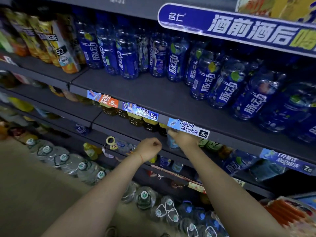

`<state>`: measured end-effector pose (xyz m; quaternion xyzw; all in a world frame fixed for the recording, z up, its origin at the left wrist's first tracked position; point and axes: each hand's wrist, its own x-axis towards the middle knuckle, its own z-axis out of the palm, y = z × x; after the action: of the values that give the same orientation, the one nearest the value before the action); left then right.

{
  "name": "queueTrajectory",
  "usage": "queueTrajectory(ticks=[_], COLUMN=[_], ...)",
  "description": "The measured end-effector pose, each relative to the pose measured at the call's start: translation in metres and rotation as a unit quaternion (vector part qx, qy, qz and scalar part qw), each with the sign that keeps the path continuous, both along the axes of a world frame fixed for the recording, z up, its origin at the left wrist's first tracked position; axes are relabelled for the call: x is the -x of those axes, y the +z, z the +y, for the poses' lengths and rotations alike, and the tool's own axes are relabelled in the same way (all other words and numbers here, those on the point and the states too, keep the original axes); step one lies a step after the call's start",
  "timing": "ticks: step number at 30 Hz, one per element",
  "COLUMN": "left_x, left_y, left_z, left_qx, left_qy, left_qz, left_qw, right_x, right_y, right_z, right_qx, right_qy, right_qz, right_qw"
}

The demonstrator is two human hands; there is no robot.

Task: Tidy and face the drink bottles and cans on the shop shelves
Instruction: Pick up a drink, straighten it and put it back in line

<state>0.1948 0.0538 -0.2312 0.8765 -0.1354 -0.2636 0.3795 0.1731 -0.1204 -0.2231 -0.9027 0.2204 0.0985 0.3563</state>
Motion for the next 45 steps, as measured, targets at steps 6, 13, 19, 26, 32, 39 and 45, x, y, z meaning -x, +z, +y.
queueTrajectory(ticks=[6, 13, 19, 26, 32, 39, 45], left_x=[0.002, 0.013, 0.004, -0.019, -0.046, -0.081, -0.095], left_y=[-0.016, 0.004, 0.097, 0.256, 0.336, 0.327, 0.317], left_z=[0.006, 0.045, 0.107, 0.130, 0.116, 0.065, 0.040], left_qx=[0.001, 0.077, 0.299, 0.453, 0.459, 0.215, 0.112], left_qy=[0.013, -0.013, 0.081, 0.007, 0.008, -0.070, -0.069], left_qz=[0.007, 0.033, 0.047, -0.083, -0.247, -0.392, -0.487], left_qw=[1.000, 0.996, 0.950, 0.888, 0.853, 0.892, 0.863], right_x=[0.021, 0.031, 0.031, 0.014, 0.013, -0.025, -0.066], right_y=[0.001, 0.008, 0.097, 0.227, 0.322, 0.376, 0.385], right_z=[0.027, 0.077, 0.131, 0.167, 0.159, 0.110, 0.088], right_qx=[0.094, -0.113, -0.239, -0.164, -0.093, -0.021, 0.017], right_qy=[-0.092, -0.143, -0.023, 0.126, 0.008, -0.117, -0.133], right_qz=[-0.157, -0.173, -0.179, -0.295, -0.483, -0.459, -0.327], right_qw=[0.979, 0.968, 0.954, 0.933, 0.871, 0.880, 0.936])
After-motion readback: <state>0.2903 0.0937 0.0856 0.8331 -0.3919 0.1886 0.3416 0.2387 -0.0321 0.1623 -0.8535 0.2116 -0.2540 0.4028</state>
